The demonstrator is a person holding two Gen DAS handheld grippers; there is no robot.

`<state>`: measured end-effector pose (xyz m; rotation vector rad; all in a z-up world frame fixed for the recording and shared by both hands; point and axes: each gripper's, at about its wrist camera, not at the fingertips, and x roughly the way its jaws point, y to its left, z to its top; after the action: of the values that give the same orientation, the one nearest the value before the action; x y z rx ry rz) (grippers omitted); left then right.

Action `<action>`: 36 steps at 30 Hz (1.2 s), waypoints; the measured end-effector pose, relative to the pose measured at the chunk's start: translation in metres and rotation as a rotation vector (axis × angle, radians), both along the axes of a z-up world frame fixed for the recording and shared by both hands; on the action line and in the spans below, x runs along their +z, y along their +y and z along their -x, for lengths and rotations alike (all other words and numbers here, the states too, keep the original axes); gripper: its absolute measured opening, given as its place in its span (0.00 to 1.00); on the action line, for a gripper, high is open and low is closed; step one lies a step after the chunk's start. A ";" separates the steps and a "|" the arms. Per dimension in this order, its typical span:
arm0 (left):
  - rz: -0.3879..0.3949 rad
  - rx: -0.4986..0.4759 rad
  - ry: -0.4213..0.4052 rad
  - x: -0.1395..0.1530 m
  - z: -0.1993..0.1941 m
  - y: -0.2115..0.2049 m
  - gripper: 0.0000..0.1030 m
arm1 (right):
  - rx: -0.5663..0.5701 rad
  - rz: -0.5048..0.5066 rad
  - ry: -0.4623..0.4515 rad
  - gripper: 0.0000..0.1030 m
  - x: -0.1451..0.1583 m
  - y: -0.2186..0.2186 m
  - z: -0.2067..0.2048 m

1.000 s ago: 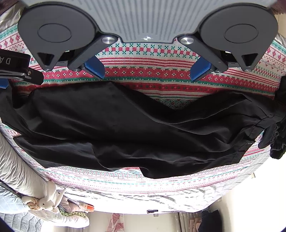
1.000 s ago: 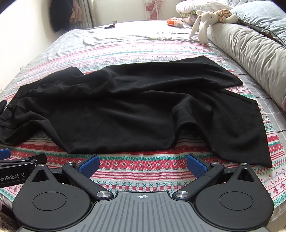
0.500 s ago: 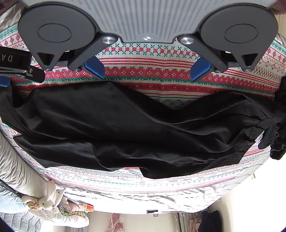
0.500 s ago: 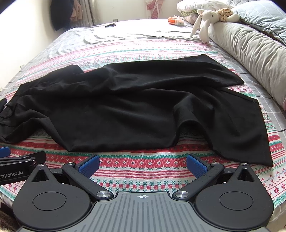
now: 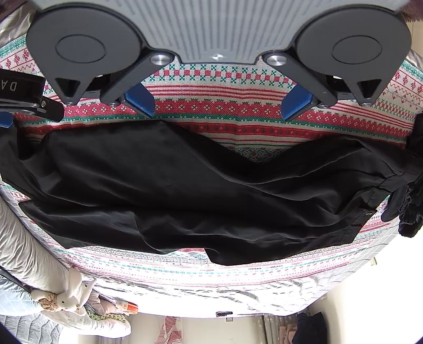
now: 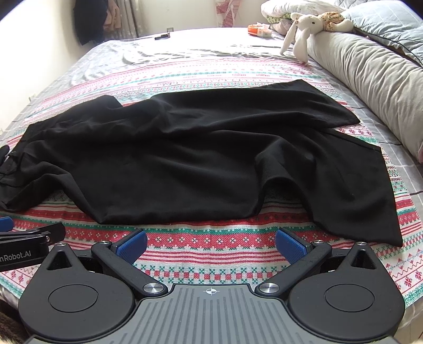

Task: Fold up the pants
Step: 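Move both tools down toward the black pants on the bed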

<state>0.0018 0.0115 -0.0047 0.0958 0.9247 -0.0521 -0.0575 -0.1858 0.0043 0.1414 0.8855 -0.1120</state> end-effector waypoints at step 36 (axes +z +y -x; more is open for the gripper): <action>-0.042 0.303 -0.104 -0.023 -0.013 0.133 1.00 | -0.053 -0.118 0.024 1.00 -0.037 -0.031 -0.008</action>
<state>0.0150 0.1445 -0.0277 -0.0037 0.8283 0.2512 -0.0500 -0.2171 -0.0327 0.2739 0.9129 -0.1110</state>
